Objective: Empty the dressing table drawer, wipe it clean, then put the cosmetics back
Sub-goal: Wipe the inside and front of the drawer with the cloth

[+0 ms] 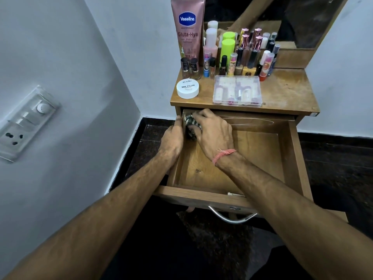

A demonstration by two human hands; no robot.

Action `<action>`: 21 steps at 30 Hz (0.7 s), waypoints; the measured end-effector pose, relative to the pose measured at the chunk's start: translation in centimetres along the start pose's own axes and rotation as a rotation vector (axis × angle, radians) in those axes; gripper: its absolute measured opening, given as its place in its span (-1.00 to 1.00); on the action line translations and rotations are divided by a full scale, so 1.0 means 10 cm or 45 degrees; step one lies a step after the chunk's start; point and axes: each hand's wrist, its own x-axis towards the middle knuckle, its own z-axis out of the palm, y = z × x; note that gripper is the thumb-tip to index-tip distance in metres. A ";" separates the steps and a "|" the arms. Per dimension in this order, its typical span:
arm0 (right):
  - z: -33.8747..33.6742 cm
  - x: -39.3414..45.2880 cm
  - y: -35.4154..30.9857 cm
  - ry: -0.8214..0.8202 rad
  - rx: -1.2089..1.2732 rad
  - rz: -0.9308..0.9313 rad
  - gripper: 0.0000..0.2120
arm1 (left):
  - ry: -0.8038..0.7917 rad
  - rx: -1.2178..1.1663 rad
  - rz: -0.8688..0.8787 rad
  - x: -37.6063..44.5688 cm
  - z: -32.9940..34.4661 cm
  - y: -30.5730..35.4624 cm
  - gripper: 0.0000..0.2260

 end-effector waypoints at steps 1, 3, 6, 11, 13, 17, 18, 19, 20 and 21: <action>0.00 -0.02 0.00 -0.093 -0.068 -0.007 -0.72 | -0.004 0.006 0.005 -0.01 0.00 0.01 -0.05; 0.02 -0.07 -0.01 -0.269 -0.171 0.001 -0.73 | -0.010 0.020 0.006 -0.05 -0.01 0.03 -0.10; 0.01 -0.11 0.04 -0.336 -0.145 0.007 -0.67 | -0.002 0.026 0.001 -0.07 -0.03 0.03 -0.06; -0.03 -0.09 0.12 -0.462 0.064 0.088 -0.53 | -0.017 0.051 0.012 -0.11 -0.04 0.07 -0.05; -0.08 -0.13 0.12 -0.581 0.123 0.064 -0.56 | -0.019 0.062 0.011 -0.14 -0.04 0.09 -0.08; -0.20 -0.46 0.16 -0.977 0.240 -0.040 -0.64 | 0.002 0.049 0.027 -0.09 -0.03 0.04 0.00; -0.21 -0.54 0.18 -1.082 0.289 -0.062 -0.67 | 0.008 0.051 0.028 -0.08 -0.03 0.04 0.05; -0.23 -0.55 0.14 -1.155 0.299 -0.060 -0.70 | 0.009 0.049 0.023 -0.08 -0.03 0.03 0.08; -0.19 -0.61 0.26 -1.152 0.336 -0.093 -0.75 | 0.008 0.048 0.021 -0.09 -0.03 0.04 0.08; -0.14 -0.62 0.39 -1.142 0.255 -0.205 -0.81 | 0.007 0.050 0.019 -0.10 -0.03 0.05 0.05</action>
